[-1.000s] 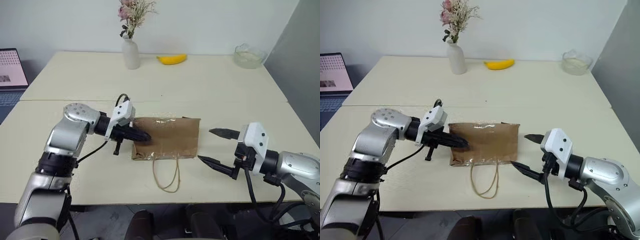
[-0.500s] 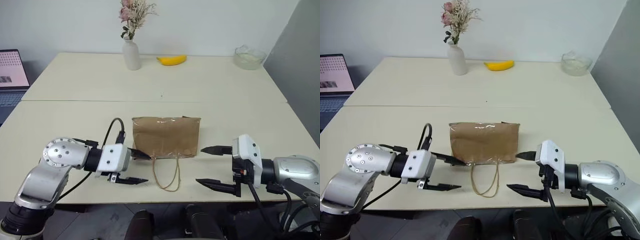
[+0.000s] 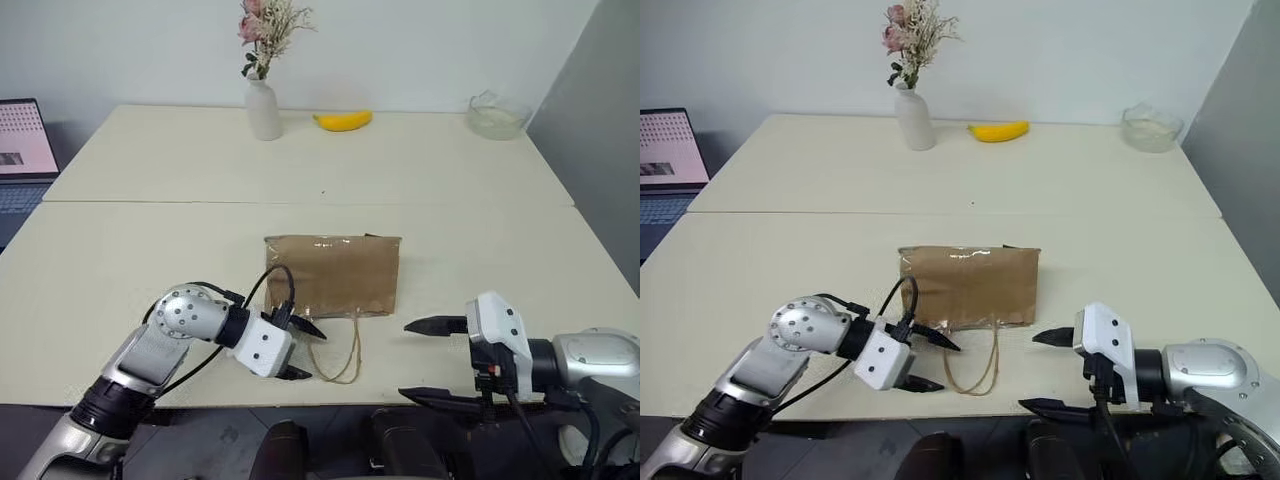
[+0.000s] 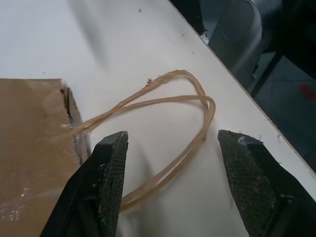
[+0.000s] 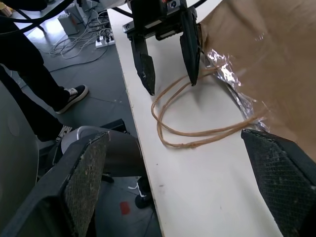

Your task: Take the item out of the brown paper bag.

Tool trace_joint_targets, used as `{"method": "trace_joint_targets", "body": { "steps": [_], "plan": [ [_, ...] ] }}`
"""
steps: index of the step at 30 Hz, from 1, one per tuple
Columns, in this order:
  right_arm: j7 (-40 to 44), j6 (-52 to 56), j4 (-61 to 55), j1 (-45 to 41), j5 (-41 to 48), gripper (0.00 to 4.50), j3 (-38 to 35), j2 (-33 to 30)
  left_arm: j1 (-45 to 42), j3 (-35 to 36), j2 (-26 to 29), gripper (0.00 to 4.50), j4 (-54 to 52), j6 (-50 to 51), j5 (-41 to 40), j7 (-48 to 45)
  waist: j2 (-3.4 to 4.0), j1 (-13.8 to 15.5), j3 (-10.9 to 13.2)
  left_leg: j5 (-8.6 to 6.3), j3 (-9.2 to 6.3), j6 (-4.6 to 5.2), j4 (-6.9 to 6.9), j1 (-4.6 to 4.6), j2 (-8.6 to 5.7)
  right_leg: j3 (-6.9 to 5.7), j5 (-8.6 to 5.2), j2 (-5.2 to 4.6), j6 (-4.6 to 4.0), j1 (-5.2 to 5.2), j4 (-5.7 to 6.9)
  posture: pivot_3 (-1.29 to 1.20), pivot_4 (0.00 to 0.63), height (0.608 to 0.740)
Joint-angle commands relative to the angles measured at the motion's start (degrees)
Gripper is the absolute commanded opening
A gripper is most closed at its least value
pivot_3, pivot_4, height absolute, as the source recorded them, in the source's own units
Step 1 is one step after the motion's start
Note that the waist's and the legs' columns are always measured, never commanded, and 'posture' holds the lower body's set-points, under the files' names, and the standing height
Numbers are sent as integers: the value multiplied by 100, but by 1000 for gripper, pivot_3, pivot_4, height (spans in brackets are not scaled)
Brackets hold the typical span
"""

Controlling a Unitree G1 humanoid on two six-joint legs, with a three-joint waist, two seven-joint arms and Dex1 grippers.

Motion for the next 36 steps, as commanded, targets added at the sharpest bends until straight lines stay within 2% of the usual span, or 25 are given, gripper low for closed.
{"method": "trace_joint_targets", "body": {
  "steps": [1,6,7,9,15,17,19,22,26,33,36],
  "plan": [
    [-58,-27,-205,-7,141,4500,-170,-72,-103,-176,-152,3041,-19,-181,78,181,-1,1,-1,0,0,0,0,1,0,-1,0,0,0,0,1,0,150,740],
    [-120,-14,-222,-69,167,4500,-84,-76,-208,-308,-317,3041,68,-295,151,357,-2,3,-1,0,-2,0,1,0,-1,-3,0,0,1,1,0,0,150,740],
    [-129,-9,-227,-88,175,4500,-59,-74,-216,-305,-333,2862,78,-321,142,397,-2,2,-1,0,-2,0,1,0,-1,-2,0,0,1,1,1,0,150,740],
    [-145,-2,-231,-120,191,4500,-12,-74,-224,-303,-336,2438,88,-339,129,460,-2,1,-1,0,-2,0,1,1,-1,-2,1,0,1,2,1,0,150,740],
    [-219,0,-238,-279,132,4500,404,14,-212,-284,-286,468,105,-381,99,564,-2,1,-1,0,-1,0,1,1,-1,-1,0,0,1,2,1,0,150,740],
    [-267,15,-189,-386,37,4500,635,58,-211,-194,-374,28,8,-1,-98,674,-2,2,-1,0,-3,0,1,1,-1,-3,0,0,1,2,1,0,150,740],
    [-322,39,-112,-493,-59,4500,885,129,-238,-96,-425,28,-98,394,-280,790,-2,1,-1,0,-2,0,1,0,-1,-2,1,0,1,1,1,0,150,740],
    [-333,-31,171,-638,-482,4500,1648,389,-249,112,-413,28,-276,999,-534,979,-7,-2,-4,0,-3,0,1,1,0,-4,0,1,1,1,1,0,150,740],
    [-319,-188,661,-847,-1047,4500,2467,825,-134,198,-308,28,-458,1189,-578,1038,-7,-4,-4,0,-3,0,0,1,1,-3,0,2,0,0,1,0,150,740],
    [-295,-534,1523,-1447,-1887,4500,3361,1667,44,277,-238,28,-773,1485,-695,1122,-9,-11,-5,0,-2,0,1,3,2,-3,0,2,0,-1,5,0,150,740],
    [-179,-943,1920,-1565,-2432,4500,3737,1816,75,305,-230,28,-827,1561,-731,1161,-8,-8,-5,0,-4,0,1,2,1,-5,-1,3,-1,-2,5,0,150,740]
  ]
}}
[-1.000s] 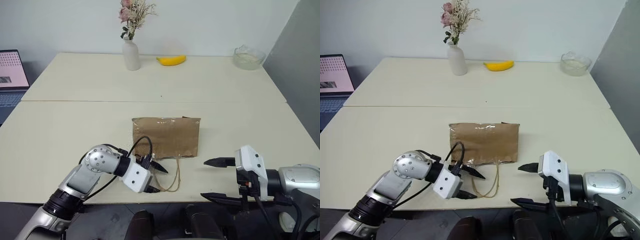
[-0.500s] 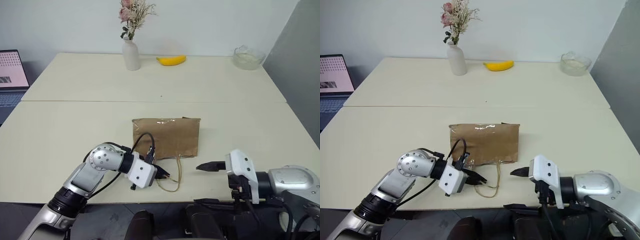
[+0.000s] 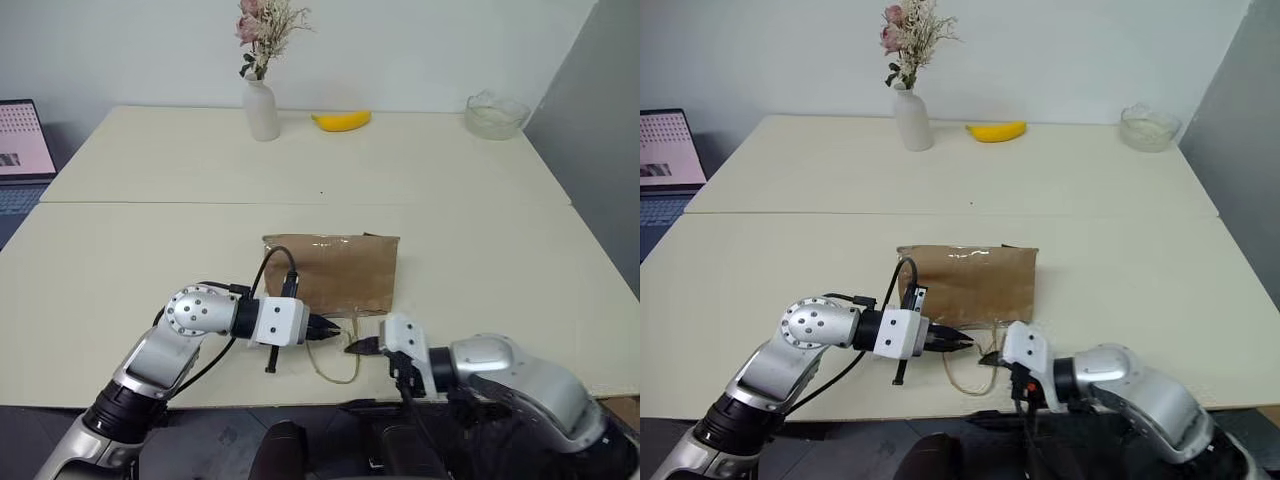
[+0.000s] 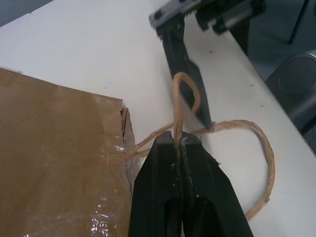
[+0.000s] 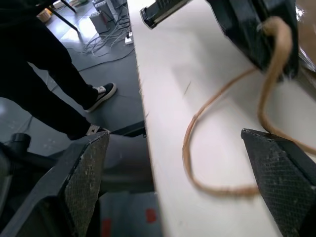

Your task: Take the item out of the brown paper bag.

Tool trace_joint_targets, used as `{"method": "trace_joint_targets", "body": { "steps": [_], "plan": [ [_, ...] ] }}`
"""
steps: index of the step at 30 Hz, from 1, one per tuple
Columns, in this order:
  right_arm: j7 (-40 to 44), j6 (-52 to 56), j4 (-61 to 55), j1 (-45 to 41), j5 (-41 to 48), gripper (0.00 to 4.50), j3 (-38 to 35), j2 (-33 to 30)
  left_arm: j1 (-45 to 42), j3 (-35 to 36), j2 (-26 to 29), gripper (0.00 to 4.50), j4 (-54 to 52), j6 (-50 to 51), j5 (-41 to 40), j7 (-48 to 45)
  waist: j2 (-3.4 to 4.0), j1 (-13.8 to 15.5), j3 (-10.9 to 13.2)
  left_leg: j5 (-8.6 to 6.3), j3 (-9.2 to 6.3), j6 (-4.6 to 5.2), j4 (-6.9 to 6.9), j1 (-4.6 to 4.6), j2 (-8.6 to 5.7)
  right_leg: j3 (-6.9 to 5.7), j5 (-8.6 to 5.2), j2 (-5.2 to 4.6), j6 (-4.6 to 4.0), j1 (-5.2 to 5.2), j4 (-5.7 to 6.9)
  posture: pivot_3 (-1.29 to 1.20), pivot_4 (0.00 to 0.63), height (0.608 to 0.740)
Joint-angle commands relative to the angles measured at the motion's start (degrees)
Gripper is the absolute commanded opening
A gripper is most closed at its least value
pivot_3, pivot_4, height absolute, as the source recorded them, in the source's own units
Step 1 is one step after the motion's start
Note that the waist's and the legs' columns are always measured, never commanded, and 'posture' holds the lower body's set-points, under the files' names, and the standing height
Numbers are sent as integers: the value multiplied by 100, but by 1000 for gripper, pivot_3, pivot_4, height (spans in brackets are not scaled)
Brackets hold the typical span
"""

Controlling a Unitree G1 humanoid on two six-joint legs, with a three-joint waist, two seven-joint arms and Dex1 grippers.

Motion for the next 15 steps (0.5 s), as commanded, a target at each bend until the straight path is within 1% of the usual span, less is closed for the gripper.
{"method": "trace_joint_targets", "body": {
  "steps": [1,6,7,9,10,11,13,15],
  "plan": [
    [131,-546,321,-111,-576,4500,363,89,18,192,38,28,-248,100,-171,87,0,1,0,0,1,0,0,-1,0,0,0,0,0,-1,-1,0,150,740],
    [248,-1322,790,-109,-1376,4500,738,115,37,239,57,28,-312,215,-240,122,0,3,-1,0,2,0,0,-2,-1,1,0,-1,0,-2,-1,0,150,740],
    [222,-1402,848,-92,-1483,4317,756,134,47,247,66,9,-322,225,-251,127,0,3,-1,0,2,0,0,0,-1,1,0,-1,0,-1,0,0,150,740],
    [165,-1538,953,-54,-1654,3878,766,187,71,259,82,0,-353,246,-267,135,0,5,-1,0,2,0,0,1,0,1,0,0,0,-2,2,0,150,740],
    [138,-1580,998,-32,-1714,3480,755,225,82,264,88,0,-367,255,-273,138,0,5,-1,0,3,0,0,1,0,2,0,0,0,-1,3,0,150,740],
    [121,-1627,1059,-30,-1820,3210,765,244,89,265,91,0,-377,262,-278,138,0,5,-1,0,3,0,0,1,0,2,0,0,0,-1,3,0,150,740],
    [95,-1719,1171,-40,-2035,2367,788,269,101,268,103,0,-393,273,-291,137,1,6,-2,0,2,0,0,2,0,2,0,0,0,-1,3,0,150,740],
    [90,-1783,1243,-43,-2186,1696,792,287,96,268,115,0,-399,281,-304,136,1,6,-2,0,2,0,0,2,0,1,0,0,0,-1,4,0,150,740]
  ]
}}
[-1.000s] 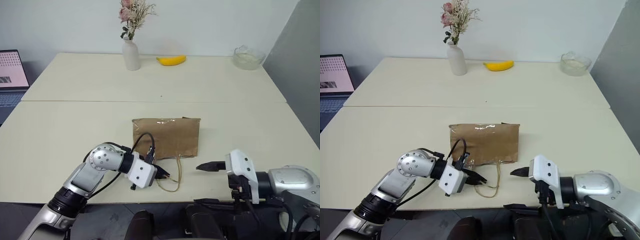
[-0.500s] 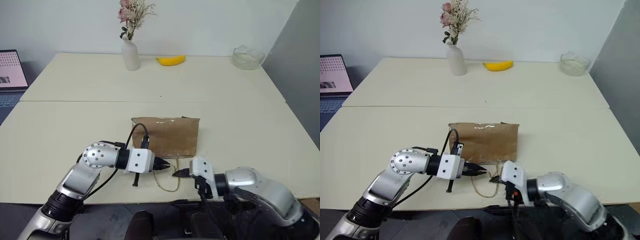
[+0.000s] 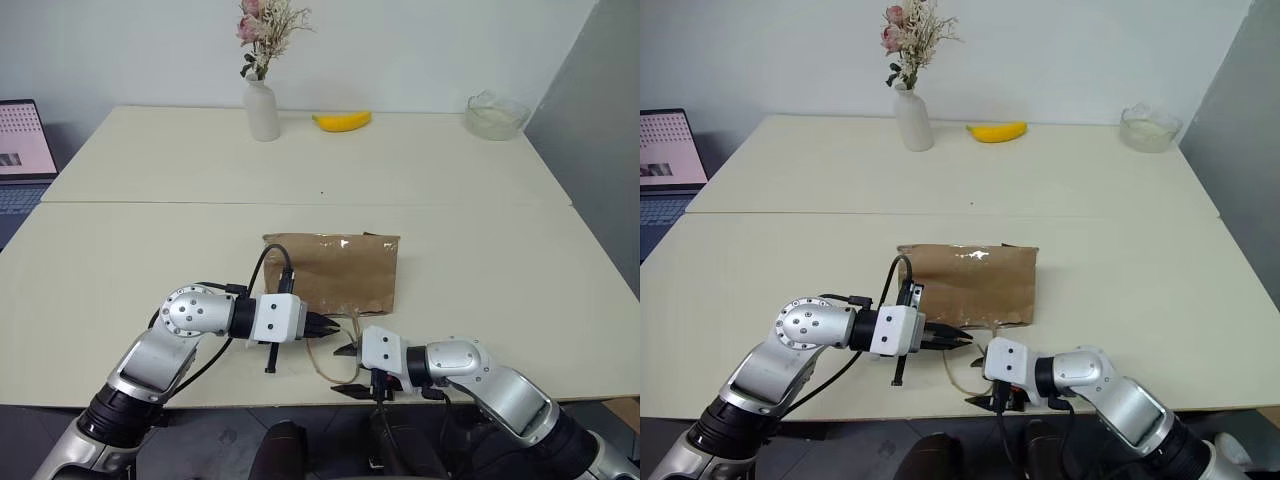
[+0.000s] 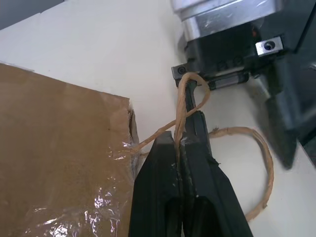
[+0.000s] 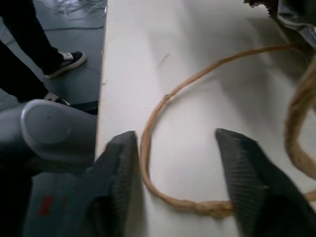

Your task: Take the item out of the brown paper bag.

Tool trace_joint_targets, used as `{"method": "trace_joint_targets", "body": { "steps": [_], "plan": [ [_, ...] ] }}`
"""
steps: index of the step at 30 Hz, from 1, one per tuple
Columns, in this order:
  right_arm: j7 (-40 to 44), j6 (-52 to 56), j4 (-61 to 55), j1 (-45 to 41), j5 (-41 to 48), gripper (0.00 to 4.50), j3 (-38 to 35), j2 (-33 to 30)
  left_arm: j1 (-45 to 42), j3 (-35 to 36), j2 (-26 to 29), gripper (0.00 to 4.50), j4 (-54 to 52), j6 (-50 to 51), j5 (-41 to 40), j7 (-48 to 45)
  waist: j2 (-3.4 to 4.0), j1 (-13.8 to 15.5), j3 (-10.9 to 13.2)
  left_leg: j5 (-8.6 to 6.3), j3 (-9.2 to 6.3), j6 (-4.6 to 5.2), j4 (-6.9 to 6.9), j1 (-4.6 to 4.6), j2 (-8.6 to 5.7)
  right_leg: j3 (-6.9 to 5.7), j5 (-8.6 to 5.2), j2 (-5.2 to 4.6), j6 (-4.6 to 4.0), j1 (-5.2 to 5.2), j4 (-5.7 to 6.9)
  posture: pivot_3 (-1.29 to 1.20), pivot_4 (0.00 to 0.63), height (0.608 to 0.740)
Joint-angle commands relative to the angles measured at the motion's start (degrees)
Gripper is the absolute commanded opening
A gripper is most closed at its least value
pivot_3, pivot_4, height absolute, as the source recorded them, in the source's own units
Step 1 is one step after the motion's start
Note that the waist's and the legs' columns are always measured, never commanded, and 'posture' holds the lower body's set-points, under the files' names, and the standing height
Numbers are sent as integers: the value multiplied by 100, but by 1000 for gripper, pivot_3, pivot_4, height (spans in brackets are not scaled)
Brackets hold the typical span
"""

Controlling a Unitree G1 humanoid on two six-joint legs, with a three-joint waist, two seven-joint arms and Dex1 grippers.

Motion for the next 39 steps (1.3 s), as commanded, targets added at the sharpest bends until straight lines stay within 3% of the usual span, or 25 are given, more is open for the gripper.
{"method": "trace_joint_targets", "body": {
  "steps": [1,4,5,12,15,21,27,35,39],
  "plan": [
    [-57,-97,188,24,-372,1299,34,17,19,161,75,0,-211,20,-102,26,0,0,0,0,0,0,0,0,0,0,0,0,0,0,1,0,150,740],
    [-32,-247,238,8,-567,187,63,-4,12,164,92,0,-200,15,-109,30,0,0,0,0,1,0,0,3,-1,1,0,0,0,2,3,0,150,740],
    [-7,-312,256,-1,-626,19,82,-22,10,164,93,0,-198,19,-111,34,0,0,-1,0,1,0,0,3,-1,1,0,0,0,2,3,0,150,740],
    [71,-431,323,54,-852,19,116,-3,6,250,56,0,-263,256,-202,149,0,1,-2,0,1,0,0,5,-2,1,0,0,0,3,4,0,150,740],
    [73,-398,340,102,-929,19,157,10,-348,582,-220,0,-450,1388,-756,685,-3,0,-3,0,1,0,1,5,-1,1,0,-1,0,3,4,0,150,740],
    [95,-350,375,178,-1106,19,232,56,-2266,1582,-1036,0,121,3522,-1875,2193,-26,7,-17,0,-13,0,8,10,-3,-11,1,4,1,18,7,0,150,740],
    [115,-363,458,152,-1282,19,268,113,-3678,1989,-1198,0,1406,3667,-1833,2598,-20,-27,-20,-1,-5,-1,-12,94,-3,2,-5,27,-4,88,-10,0,150,740],
    [6,-25,201,268,-916,19,-184,318,-3304,1770,-1054,0,1168,3788,-1997,2017,-20,-14,-20,-1,-4,-3,-13,92,1,2,-6,5,-6,86,-8,0,150,740],
    [107,396,-367,359,-457,903,-686,284,-3028,1757,-1042,0,742,4061,-2253,1856,-18,-7,-18,0,-3,-4,-11,89,-3,1,-6,-2,-6,85,-6,0,150,740]
  ]
}}
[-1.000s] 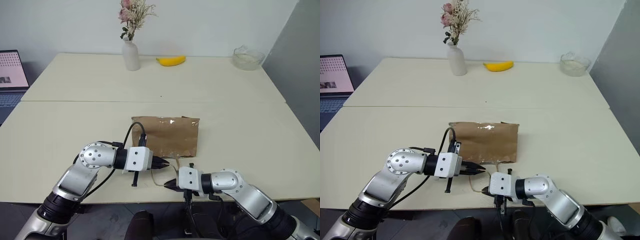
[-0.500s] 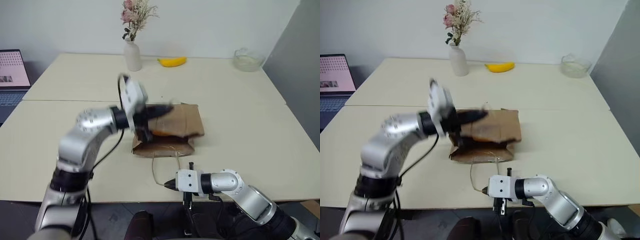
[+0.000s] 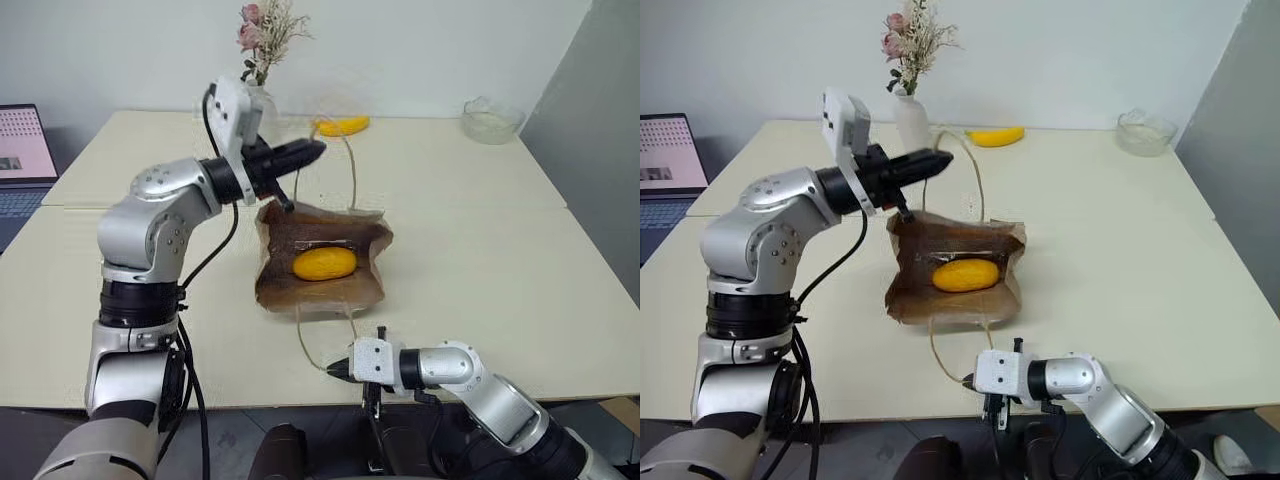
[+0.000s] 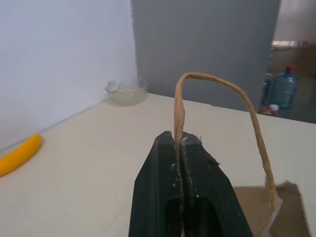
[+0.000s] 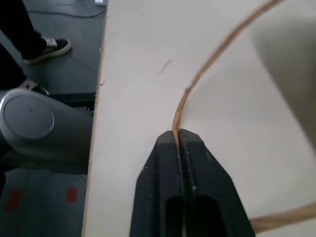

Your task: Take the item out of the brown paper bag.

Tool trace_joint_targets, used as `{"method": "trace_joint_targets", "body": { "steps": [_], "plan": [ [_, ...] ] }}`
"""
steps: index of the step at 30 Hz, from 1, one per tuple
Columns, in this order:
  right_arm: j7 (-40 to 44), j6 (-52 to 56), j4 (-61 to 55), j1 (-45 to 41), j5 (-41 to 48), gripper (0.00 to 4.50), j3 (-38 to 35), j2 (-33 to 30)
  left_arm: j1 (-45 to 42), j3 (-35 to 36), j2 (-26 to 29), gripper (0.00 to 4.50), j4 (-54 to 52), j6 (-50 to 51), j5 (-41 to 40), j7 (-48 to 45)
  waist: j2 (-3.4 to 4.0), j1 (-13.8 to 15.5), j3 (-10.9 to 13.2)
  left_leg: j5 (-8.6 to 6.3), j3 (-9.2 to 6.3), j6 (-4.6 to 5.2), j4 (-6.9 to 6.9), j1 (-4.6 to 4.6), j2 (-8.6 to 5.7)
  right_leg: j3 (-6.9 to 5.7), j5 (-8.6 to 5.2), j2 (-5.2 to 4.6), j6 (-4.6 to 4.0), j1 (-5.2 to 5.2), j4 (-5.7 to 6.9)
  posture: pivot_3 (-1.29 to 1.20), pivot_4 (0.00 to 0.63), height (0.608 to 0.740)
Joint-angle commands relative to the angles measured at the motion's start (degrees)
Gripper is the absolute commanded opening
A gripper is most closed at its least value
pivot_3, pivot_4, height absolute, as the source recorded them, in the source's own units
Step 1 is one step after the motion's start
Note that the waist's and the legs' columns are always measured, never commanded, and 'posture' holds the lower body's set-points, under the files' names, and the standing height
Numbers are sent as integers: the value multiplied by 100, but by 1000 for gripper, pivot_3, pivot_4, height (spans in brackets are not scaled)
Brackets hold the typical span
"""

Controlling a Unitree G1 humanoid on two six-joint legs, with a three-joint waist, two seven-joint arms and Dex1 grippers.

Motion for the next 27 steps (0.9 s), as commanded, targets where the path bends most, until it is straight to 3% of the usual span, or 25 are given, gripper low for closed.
{"method": "trace_joint_targets", "body": {
  "steps": [1,9,13,19,24,27],
  "plan": [
    [24,520,-456,99,371,1439,-574,-165,71,51,56,0,-521,184,-309,-127,-1,4,1,0,1,0,0,-3,-2,0,0,-3,0,-1,-1,0,150,740],
    [417,1932,-2034,91,1909,4182,-1883,-778,178,49,30,0,-778,433,-699,-275,3,10,8,-1,-6,-1,-3,-9,-1,-5,-1,-2,2,-4,-8,0,150,740],
    [424,2581,-2496,-231,3058,4182,-2760,-856,103,85,16,0,-756,541,-909,-333,2,5,11,-1,-4,-1,-3,-10,-2,-4,-1,-2,2,-3,-10,0,150,740],
    [90,3181,-2494,-893,4041,4182,-3318,-847,126,23,114,0,-788,519,-955,-505,3,0,11,-1,-6,0,-23,-8,-2,-6,-1,-1,2,-4,-20,0,150,740],
    [646,2288,-2291,-557,2936,4182,-2869,-2345,146,-7,95,0,-812,509,-975,-524,6,26,13,-1,-6,1,-57,-21,-6,-10,0,-5,4,-4,-78,0,150,740],
    [687,1959,-2207,-337,2827,4182,-2749,-2484,145,-24,99,0,-775,461,-949,-551,3,25,12,-3,-5,2,-63,-33,-6,-9,-5,-6,12,-5,-97,0,150,740]
  ]
}}
